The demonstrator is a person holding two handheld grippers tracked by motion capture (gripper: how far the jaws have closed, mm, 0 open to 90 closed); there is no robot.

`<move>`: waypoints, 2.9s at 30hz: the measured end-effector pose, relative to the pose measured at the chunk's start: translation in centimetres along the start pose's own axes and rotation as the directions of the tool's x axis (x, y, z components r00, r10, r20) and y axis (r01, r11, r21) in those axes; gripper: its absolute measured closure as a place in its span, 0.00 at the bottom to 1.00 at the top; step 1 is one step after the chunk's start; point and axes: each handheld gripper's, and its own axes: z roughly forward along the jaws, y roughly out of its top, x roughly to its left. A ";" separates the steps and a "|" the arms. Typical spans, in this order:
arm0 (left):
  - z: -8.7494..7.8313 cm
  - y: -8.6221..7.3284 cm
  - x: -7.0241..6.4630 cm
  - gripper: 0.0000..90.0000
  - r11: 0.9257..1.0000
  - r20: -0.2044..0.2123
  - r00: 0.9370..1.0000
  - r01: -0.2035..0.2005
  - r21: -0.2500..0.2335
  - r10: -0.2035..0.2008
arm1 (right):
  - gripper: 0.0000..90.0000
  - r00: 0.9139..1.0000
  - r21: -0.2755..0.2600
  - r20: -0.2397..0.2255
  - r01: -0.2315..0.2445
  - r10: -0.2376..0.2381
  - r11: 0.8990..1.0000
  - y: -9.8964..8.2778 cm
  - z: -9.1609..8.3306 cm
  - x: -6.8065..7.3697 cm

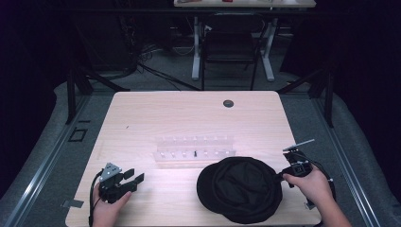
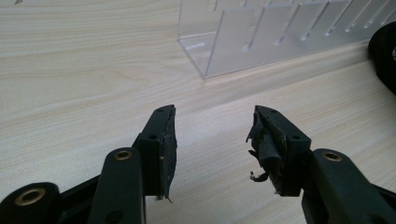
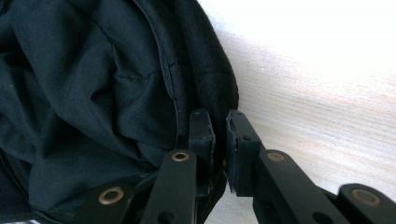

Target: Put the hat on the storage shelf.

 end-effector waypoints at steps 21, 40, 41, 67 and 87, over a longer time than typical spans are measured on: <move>-0.1 0.0 0.0 0.56 1.000 -0.008 1.000 0.001 -0.009 -0.001 | 0.94 0.992 0.034 -0.125 -0.025 0.029 0.999 -0.5 1.0 -1.5; -0.2 0.0 0.1 0.56 1.000 -0.017 1.000 0.004 -0.014 -0.004 | 0.97 0.979 0.032 -0.200 -0.037 0.042 0.999 -0.7 -0.6 -1.4; -0.2 0.0 0.1 0.56 1.000 -0.017 1.000 0.004 -0.014 -0.004 | 0.97 0.979 0.032 -0.200 -0.037 0.042 0.999 -0.7 -0.6 -1.4; -0.2 0.0 0.0 0.56 1.000 -0.018 1.000 0.003 -0.010 -0.003 | 0.98 0.864 -0.034 -0.494 -0.135 0.101 0.990 -0.2 -4.5 0.2; -0.3 0.0 0.1 0.56 1.000 -0.020 1.000 0.008 -0.016 -0.009 | 0.98 0.776 -0.069 -0.629 -0.116 0.046 0.991 0.9 -8.1 3.4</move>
